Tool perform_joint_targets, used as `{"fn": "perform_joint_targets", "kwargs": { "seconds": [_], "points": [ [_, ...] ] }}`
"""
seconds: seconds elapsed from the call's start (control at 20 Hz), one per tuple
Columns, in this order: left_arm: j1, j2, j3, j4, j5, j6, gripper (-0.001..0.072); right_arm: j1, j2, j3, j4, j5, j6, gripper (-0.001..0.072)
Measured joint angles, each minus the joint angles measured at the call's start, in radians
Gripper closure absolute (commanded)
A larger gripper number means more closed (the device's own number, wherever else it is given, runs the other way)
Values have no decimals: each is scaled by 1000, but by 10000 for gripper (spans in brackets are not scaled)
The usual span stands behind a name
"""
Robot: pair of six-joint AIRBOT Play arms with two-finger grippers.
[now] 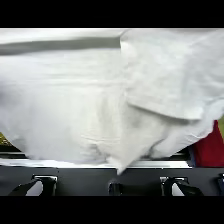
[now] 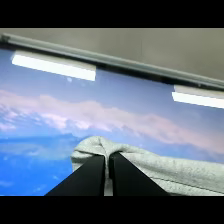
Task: Fold the clothes and pants, and hang the long-sleeved shirts on hangers.
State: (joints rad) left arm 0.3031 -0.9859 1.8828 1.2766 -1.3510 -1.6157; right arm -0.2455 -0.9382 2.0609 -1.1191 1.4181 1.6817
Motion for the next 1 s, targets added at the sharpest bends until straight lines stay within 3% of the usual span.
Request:
{"fn": "perform_joint_targets", "kwargs": {
  "seconds": [0.3,0.55,0.9,0.95,1.0],
  "points": [
    [-114,-364,-70,58,65,16,687,8,-392,-55,-5,-5,22,677],
    [-179,-677,-80,126,223,17,687,77,-740,-66,-38,-146,14,676],
    [-200,-908,-74,137,371,-17,685,181,-1045,-68,-54,-338,70,675],
    [-200,-925,-73,134,378,-19,679,187,-1070,-68,-52,-342,77,667],
    [-201,-937,-73,128,380,-19,609,191,-1086,-68,-51,-343,85,593]
  ]
}}
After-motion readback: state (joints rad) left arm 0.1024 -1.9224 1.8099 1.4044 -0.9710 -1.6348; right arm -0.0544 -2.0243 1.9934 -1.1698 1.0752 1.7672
